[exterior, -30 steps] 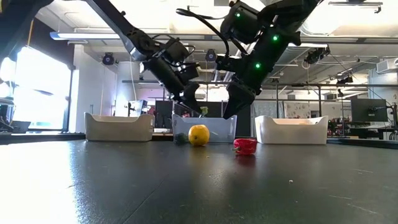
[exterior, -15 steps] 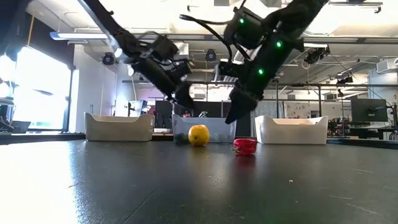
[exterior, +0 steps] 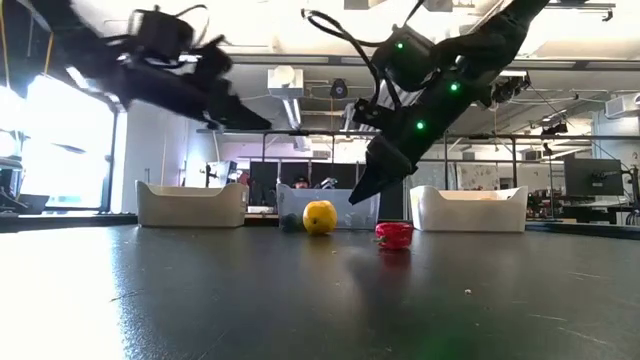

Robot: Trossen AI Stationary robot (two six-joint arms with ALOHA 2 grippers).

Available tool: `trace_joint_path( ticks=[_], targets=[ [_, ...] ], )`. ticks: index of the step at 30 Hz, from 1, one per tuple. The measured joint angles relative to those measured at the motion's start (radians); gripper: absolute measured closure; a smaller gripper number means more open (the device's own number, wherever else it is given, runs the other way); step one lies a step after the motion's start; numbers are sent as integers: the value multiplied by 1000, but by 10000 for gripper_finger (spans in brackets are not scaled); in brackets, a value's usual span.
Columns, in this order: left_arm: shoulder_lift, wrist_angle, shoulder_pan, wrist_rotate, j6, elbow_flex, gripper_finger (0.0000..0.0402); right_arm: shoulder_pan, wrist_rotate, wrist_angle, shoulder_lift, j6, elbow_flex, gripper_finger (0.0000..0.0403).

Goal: Sort produce into baskets
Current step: Put the lemon into the white bin

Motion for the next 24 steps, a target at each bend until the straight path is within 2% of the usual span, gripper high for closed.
trace_joint_path(
  ticks=[4,8,16,20,24],
  targets=[
    [-86,95,-48,0,-12,-136,399,0,-15,53,0,24,-6,315],
    [-130,155,-81,-18,-61,-227,399,-2,-16,63,0,122,-2,315],
    [-146,183,-106,-126,-81,-281,399,-6,-15,98,16,203,41,313],
    [-146,182,-107,-128,-81,-281,399,-6,-14,102,54,306,83,280],
    [-146,174,-120,-129,-89,-281,399,-6,56,66,92,448,126,208]
  ],
)
